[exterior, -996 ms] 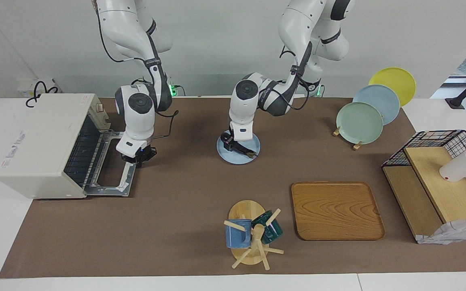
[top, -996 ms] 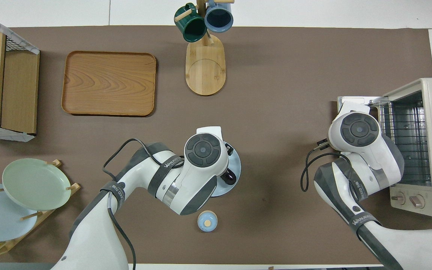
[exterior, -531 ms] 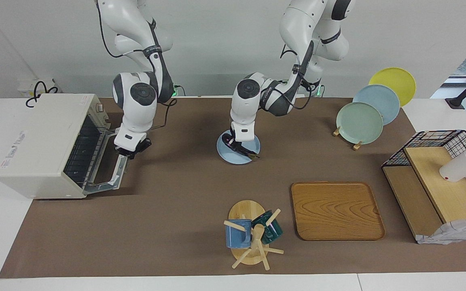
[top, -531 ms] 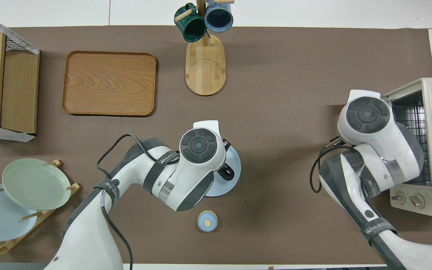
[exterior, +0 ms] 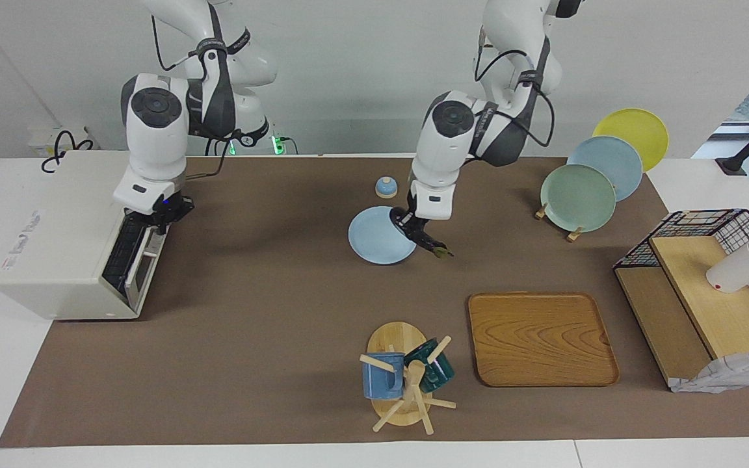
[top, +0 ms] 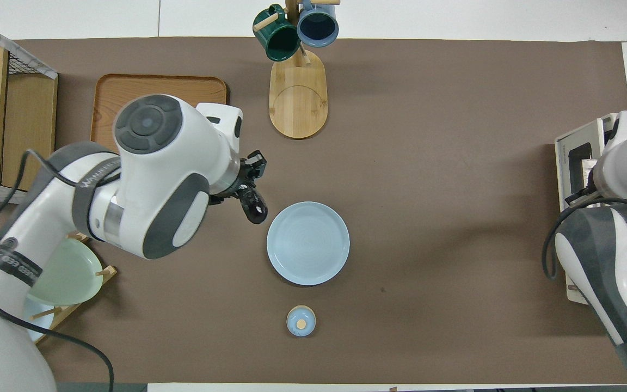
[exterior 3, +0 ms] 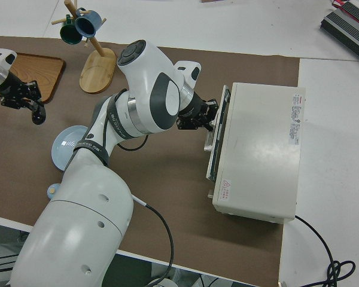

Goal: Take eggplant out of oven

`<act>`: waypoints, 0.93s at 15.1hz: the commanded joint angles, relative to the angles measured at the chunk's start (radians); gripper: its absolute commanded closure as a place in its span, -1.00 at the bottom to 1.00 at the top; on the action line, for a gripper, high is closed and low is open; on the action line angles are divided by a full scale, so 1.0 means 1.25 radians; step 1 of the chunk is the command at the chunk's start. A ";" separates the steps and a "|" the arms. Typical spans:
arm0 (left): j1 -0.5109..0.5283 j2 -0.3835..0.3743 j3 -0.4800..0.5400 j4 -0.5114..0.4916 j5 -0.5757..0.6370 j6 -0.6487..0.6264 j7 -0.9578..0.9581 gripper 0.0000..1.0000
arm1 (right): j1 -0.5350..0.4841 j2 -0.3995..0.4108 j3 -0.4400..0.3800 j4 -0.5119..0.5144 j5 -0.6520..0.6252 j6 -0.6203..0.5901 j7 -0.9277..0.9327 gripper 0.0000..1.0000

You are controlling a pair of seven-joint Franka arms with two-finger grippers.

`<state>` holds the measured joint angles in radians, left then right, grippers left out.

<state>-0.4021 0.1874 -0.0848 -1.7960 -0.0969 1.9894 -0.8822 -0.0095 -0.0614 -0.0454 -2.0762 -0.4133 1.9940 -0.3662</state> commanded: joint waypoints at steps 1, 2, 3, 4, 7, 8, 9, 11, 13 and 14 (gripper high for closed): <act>0.097 0.016 -0.009 0.002 0.009 -0.002 0.247 1.00 | -0.014 -0.011 0.000 0.046 0.092 -0.074 -0.024 1.00; 0.136 0.019 -0.009 0.005 0.009 0.000 0.320 1.00 | -0.014 -0.006 -0.002 0.107 0.146 -0.142 -0.022 1.00; 0.162 0.029 -0.009 0.008 0.008 0.011 0.380 1.00 | -0.008 0.008 0.000 0.180 0.185 -0.214 -0.020 1.00; 0.183 0.047 -0.009 0.016 0.009 0.026 0.427 1.00 | -0.003 0.026 0.006 0.248 0.208 -0.269 -0.016 1.00; 0.226 0.121 -0.008 0.058 0.012 0.092 0.518 1.00 | 0.001 0.042 0.008 0.324 0.297 -0.348 0.033 0.82; 0.236 0.153 -0.008 0.088 0.034 0.101 0.536 1.00 | 0.001 0.042 0.009 0.326 0.311 -0.357 0.061 0.79; 0.237 0.185 -0.009 0.117 0.063 0.104 0.539 1.00 | 0.001 0.042 0.015 0.328 0.311 -0.358 0.080 0.79; 0.239 0.256 -0.009 0.170 0.070 0.132 0.539 1.00 | 0.001 0.043 0.033 0.333 0.312 -0.372 0.089 0.15; 0.248 0.283 -0.009 0.174 0.068 0.186 0.539 1.00 | 0.001 0.043 0.038 0.334 0.306 -0.372 0.090 -1.00; 0.259 0.286 -0.009 0.173 0.068 0.202 0.540 1.00 | 0.001 0.043 0.038 0.338 0.306 -0.373 0.090 -1.00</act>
<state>-0.1086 0.5048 -0.0842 -1.6229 -0.0317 2.2091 -0.2169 -0.0016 -0.0212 -0.0034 -1.6901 -0.0452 1.5590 -0.2638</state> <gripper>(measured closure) 0.656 0.643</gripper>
